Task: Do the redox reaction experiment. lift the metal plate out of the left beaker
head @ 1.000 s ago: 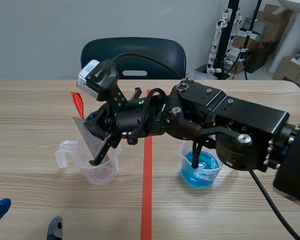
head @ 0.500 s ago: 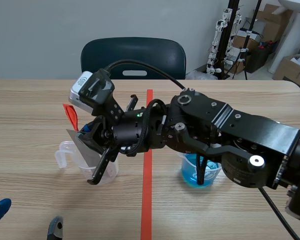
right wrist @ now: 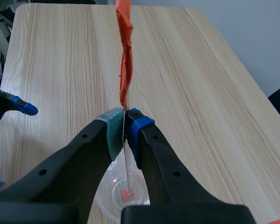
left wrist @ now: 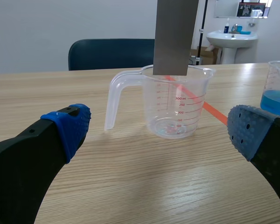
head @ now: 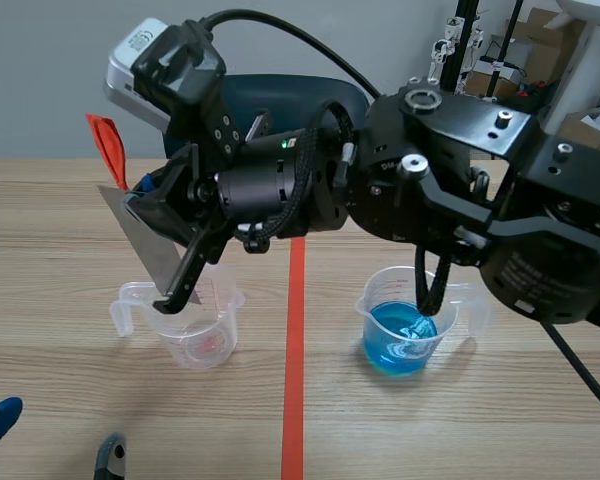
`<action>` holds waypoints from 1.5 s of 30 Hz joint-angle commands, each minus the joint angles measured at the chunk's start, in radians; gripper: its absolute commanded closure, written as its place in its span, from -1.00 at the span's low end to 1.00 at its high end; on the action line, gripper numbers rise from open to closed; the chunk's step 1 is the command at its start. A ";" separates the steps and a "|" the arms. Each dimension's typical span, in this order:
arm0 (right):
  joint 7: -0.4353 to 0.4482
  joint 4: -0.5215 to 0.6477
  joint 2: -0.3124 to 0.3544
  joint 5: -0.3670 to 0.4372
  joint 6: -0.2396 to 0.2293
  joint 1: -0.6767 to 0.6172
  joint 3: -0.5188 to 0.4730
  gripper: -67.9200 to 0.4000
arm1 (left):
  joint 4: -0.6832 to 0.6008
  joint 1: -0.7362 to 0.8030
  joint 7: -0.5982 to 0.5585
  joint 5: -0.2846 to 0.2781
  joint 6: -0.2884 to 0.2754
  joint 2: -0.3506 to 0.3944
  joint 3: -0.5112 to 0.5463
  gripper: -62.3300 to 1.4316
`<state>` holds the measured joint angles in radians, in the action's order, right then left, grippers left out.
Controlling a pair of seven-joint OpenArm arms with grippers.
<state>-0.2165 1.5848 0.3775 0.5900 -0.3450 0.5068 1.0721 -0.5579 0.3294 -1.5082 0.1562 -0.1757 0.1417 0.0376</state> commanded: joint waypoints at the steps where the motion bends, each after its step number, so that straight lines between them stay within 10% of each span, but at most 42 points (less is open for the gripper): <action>1: -0.003 0.028 0.004 0.032 0.009 0.032 -0.027 0.97 | -0.006 0.000 -0.043 -0.002 0.001 0.011 0.003 -0.99; 17: -0.153 0.160 0.049 0.314 0.016 0.142 -0.122 0.97 | -0.006 0.000 -0.043 -0.002 0.001 0.011 0.003 -0.99; 45: -0.190 0.160 0.049 0.383 0.016 0.143 -0.125 0.97 | -0.006 0.000 -0.043 -0.002 0.001 0.011 0.003 -0.99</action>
<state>-0.4221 1.7355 0.4244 0.9623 -0.3294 0.6357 0.9630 -0.5579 0.3294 -1.5082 0.1558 -0.1757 0.1417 0.0376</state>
